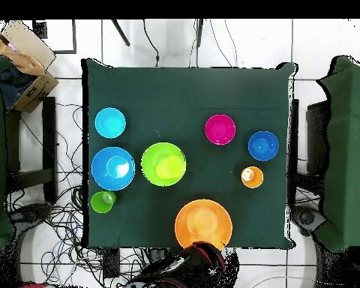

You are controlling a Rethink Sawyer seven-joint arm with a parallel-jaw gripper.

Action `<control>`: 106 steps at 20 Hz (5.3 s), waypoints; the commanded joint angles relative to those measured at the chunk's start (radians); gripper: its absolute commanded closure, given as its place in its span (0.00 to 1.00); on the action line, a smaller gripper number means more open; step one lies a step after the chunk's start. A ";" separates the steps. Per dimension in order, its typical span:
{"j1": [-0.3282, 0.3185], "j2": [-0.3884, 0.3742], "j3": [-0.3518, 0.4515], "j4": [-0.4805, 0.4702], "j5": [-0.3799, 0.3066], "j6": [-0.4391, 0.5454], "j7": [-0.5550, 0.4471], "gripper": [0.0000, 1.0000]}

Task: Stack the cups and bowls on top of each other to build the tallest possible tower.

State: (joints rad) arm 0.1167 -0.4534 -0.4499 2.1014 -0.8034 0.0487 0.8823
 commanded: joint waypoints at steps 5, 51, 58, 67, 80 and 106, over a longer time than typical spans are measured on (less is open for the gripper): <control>-0.125 -0.084 0.300 0.011 0.092 0.236 0.062 0.00; -0.231 0.007 0.064 0.195 -0.243 -0.802 0.069 0.00; -0.076 0.267 -0.083 0.201 0.064 -1.115 -0.057 0.00; 0.104 0.527 -0.164 0.213 0.345 -1.421 0.003 0.00; 0.247 0.643 -0.171 0.224 0.575 -1.565 0.129 0.00; 0.090 0.368 -0.007 -0.028 -0.289 -1.178 0.758 0.00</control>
State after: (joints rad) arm 0.3682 0.0085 -0.7636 2.1770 -0.6176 -1.3628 1.0148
